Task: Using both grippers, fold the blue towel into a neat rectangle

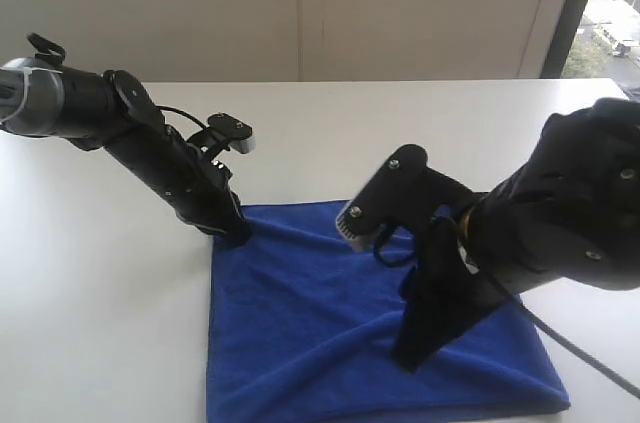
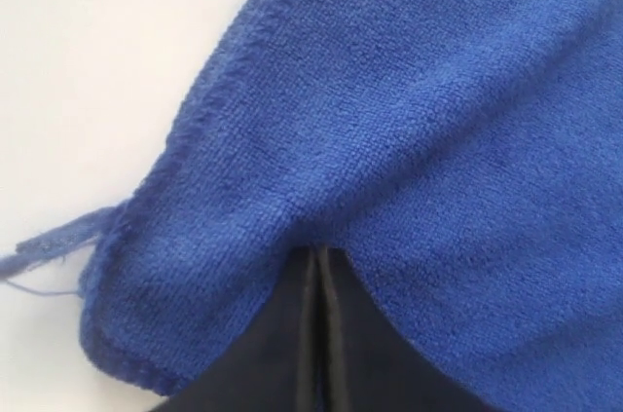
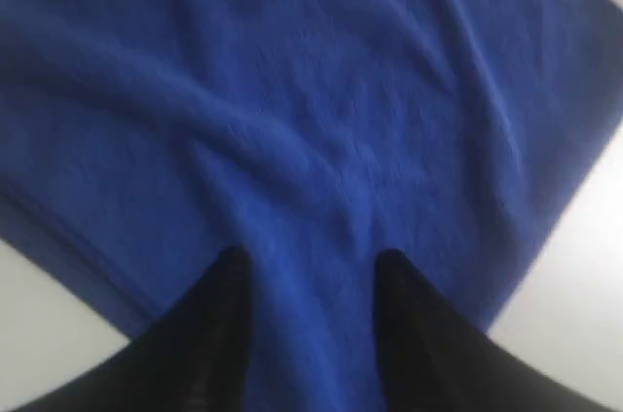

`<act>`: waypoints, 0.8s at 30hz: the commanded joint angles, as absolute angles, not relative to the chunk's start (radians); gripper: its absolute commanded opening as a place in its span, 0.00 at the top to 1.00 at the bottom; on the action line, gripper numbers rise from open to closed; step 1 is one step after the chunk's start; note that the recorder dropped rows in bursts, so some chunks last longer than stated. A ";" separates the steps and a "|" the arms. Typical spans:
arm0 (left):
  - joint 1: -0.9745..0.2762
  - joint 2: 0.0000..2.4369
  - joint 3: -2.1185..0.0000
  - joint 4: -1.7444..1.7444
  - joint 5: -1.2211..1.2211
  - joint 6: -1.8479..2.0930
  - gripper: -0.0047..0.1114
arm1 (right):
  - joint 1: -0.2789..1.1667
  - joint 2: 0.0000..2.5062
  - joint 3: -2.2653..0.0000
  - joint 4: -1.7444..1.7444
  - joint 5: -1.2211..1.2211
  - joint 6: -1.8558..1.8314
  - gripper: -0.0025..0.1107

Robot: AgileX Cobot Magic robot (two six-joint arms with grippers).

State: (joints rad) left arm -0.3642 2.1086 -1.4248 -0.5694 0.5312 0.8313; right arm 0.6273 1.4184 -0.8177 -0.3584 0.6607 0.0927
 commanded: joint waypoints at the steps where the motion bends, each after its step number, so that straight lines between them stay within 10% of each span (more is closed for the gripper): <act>1: -0.360 2.086 -1.409 -0.477 0.420 0.837 0.96 | 0.628 1.475 -0.821 -0.304 0.544 0.100 0.92; 24: -0.360 1.542 -1.409 -0.460 0.678 0.696 0.96 | 0.628 1.797 -0.886 -0.048 0.516 -0.117 0.98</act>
